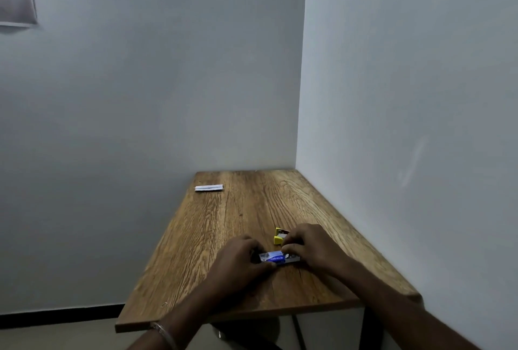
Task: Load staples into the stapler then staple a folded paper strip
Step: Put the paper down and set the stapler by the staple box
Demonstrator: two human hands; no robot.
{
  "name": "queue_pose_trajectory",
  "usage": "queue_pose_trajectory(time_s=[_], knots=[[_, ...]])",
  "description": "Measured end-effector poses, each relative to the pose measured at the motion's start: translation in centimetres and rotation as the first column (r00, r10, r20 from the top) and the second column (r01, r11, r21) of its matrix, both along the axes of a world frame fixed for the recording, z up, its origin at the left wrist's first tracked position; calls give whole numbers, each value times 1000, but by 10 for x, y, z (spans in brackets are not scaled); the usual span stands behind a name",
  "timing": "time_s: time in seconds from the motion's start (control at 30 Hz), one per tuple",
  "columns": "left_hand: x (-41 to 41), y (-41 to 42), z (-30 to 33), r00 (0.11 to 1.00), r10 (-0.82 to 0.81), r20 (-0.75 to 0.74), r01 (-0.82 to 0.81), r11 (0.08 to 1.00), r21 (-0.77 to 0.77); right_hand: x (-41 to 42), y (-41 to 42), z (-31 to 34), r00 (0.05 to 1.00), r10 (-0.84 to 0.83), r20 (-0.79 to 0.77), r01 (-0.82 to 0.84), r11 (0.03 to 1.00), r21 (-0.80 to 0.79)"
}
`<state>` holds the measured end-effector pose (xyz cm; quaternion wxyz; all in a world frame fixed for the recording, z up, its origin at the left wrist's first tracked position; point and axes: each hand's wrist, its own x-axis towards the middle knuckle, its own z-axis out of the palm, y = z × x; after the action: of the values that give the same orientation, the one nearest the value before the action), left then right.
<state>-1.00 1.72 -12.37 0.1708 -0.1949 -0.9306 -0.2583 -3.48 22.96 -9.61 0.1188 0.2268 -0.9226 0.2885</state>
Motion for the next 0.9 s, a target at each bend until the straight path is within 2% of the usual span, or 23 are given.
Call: queue_pose_trajectory(time_s=[0.33, 0.57, 0.77, 0.9], knots=[[-2, 0, -2, 1000, 4, -3, -4, 1000, 19, -5, 4, -4, 1000, -13, -18, 14, 999, 50], [-2, 0, -2, 1000, -1, 4, 0, 1000, 17, -7, 8, -2, 1000, 18, 24, -20, 995, 93], [-1, -1, -1, 1000, -1, 20, 1, 1000, 20, -2, 20, 3, 997, -57, -44, 53, 995, -87], [-2, -1, -1, 1000, -7, 9, 7, 1000, 20, 4, 23, -3, 1000, 18, 14, -17, 999, -36]])
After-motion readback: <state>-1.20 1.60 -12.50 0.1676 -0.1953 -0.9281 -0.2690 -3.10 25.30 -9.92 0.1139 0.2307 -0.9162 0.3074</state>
